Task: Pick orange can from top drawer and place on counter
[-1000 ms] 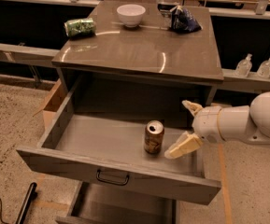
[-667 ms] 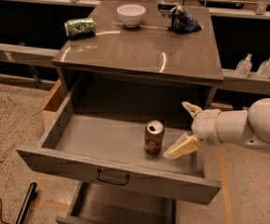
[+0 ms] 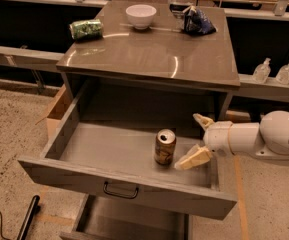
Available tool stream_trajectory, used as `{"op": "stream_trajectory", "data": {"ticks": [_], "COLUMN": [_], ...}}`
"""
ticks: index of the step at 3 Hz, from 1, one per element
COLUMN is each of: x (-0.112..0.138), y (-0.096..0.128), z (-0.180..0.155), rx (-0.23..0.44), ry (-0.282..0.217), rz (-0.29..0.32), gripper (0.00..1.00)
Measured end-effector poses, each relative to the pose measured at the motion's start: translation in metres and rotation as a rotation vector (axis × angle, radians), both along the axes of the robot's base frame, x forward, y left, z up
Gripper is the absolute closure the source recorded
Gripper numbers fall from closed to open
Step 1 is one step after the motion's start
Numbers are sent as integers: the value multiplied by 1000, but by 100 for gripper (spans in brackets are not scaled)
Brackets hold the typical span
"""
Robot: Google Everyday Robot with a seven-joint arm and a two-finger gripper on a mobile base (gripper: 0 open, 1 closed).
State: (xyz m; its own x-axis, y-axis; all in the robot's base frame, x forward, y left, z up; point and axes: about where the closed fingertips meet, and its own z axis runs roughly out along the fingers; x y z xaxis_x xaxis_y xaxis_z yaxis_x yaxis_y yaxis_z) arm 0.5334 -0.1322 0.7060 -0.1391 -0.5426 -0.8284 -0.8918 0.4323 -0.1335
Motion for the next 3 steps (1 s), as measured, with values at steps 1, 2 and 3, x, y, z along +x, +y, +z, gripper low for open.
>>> {"op": "stream_trajectory", "data": {"ticks": [1,2,3], "x": [10,19,25], "y": [7,20,36], "z": [-21,-40,-52], "rx": [45,92,122], "ry": [41,84,108], "rz": [7,18,44], "gripper": [0,0,0]}}
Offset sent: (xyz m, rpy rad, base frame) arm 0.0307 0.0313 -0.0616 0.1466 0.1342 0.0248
